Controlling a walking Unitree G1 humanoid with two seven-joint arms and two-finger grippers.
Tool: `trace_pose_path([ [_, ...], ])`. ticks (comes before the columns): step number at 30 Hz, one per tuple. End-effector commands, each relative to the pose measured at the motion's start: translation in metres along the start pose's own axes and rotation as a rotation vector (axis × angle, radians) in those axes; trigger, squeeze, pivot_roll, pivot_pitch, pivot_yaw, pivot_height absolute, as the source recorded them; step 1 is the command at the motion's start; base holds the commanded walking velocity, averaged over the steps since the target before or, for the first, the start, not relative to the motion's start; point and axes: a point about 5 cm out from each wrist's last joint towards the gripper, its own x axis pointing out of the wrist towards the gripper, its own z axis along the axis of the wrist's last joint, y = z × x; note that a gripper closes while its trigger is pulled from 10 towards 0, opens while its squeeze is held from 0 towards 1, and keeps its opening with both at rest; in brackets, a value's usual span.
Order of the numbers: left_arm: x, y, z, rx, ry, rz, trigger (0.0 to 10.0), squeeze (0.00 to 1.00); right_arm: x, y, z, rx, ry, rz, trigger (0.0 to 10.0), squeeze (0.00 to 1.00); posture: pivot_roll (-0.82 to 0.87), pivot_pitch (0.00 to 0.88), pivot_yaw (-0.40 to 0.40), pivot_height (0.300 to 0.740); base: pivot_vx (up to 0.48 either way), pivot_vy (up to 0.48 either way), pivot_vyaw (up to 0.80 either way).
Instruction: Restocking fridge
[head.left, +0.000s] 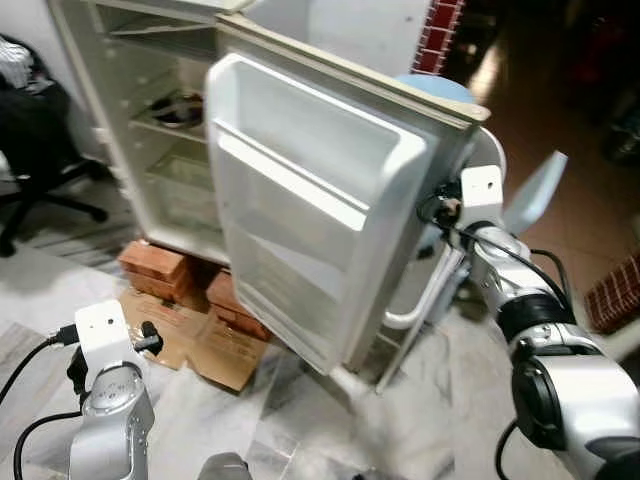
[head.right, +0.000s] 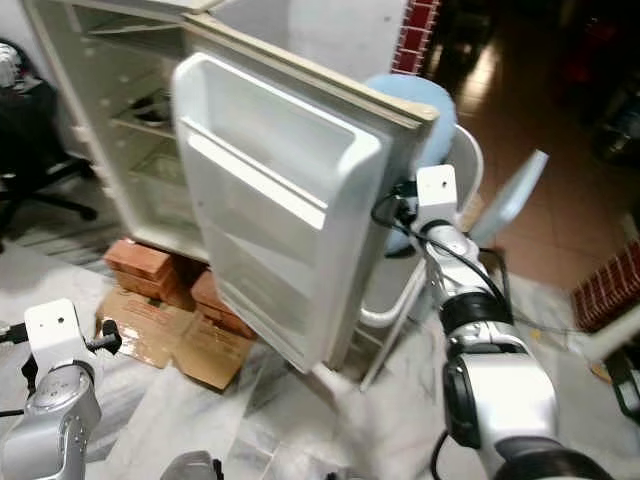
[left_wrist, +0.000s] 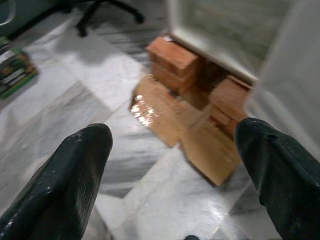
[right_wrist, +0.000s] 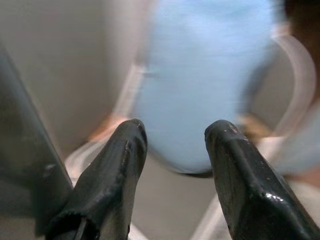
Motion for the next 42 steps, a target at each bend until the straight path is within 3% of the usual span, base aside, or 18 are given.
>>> trace_pose_path([
  [1,0.0,-0.001,-0.001,0.004,0.015,-0.002,10.0,0.0,0.007,0.039,0.039,0.007,-0.168,0.262,10.0,0.0,0.14,0.0,-0.084,0.74,0.0,0.0,0.0],
  [4,0.0,0.002,-0.01,-0.056,0.079,0.002,10.0,0.0,0.002,0.034,0.026,-0.15,-0.142,0.276,10.0,0.0,0.14,0.0,-0.085,0.74,0.0,0.0,0.0],
  [7,0.001,0.011,-0.02,-0.091,0.118,0.005,10.0,0.0,0.003,0.019,0.02,-0.126,-0.117,0.177,10.0,0.0,0.14,0.0,-0.083,0.74,0.0,0.0,0.0],
  [9,0.001,0.014,-0.023,-0.08,0.12,-0.001,10.0,0.0,0.003,0.019,0.024,-0.114,-0.142,0.174,10.0,0.0,0.14,0.0,-0.082,0.74,0.0,0.0,0.0],
  [13,0.001,0.017,-0.026,-0.07,0.134,0.006,10.0,0.0,0.003,0.026,0.035,-0.117,-0.226,0.179,10.0,0.0,0.15,0.0,-0.081,0.74,0.0,0.0,0.8],
  [23,0.003,0.018,-0.033,-0.091,0.175,0.011,10.0,0.0,0.009,0.033,0.035,-0.113,-0.208,0.097,10.0,0.0,0.15,0.0,-0.084,0.74,0.0,0.0,0.8],
  [26,0.005,0.022,-0.034,-0.065,0.163,0.017,10.0,0.0,0.01,0.05,0.033,-0.093,-0.187,0.219,10.0,0.0,0.15,0.0,-0.086,0.74,0.0,0.0,0.59],
  [28,0.005,0.024,-0.036,-0.071,0.174,0.025,10.0,0.0,0.004,0.073,0.034,-0.04,-0.196,0.425,10.0,0.0,0.15,0.0,-0.085,0.74,0.0,0.0,0.0],
  [30,0.006,0.023,-0.035,-0.065,0.17,0.019,10.0,0.0,-0.018,0.099,0.037,0.033,-0.211,0.73,10.0,0.0,0.14,0.0,-0.085,0.74,0.0,0.0,0.0],
  [31,0.006,0.021,-0.034,-0.057,0.165,0.011,10.0,0.0,-0.033,0.11,0.035,0.026,-0.217,0.868,10.0,0.0,0.14,0.0,-0.085,0.74,0.0,0.0,0.0],
  [32,0.006,0.021,-0.034,-0.056,0.164,0.008,10.0,0.0,-0.034,0.11,0.033,0.017,-0.213,0.871,10.0,0.0,0.14,0.0,-0.085,0.74,0.0,0.0,0.0],
  [35,0.007,0.019,-0.034,-0.05,0.162,-0.002,10.0,0.0,-0.03,0.102,0.019,-0.037,-0.167,0.802,10.0,0.0,0.14,0.0,-0.082,0.74,0.0,0.0,0.0],
  [38,0.012,0.015,-0.025,0.009,0.104,-0.036,10.0,0.0,-0.021,0.077,0.008,-0.051,-0.088,0.608,10.0,0.0,0.14,0.0,-0.08,0.74,0.0,0.0,0.0],
  [40,0.013,0.012,-0.021,0.028,0.078,-0.056,10.0,0.0,-0.021,0.071,0.008,-0.063,-0.084,0.554,10.0,0.0,0.14,0.0,-0.08,0.74,0.0,0.0,0.0],
  [42,0.017,0.005,-0.008,0.104,-0.009,-0.106,10.0,0.0,-0.016,0.051,0.0,-0.155,-0.036,0.37,10.0,0.0,0.14,0.0,-0.08,0.74,0.0,0.0,0.0],
])
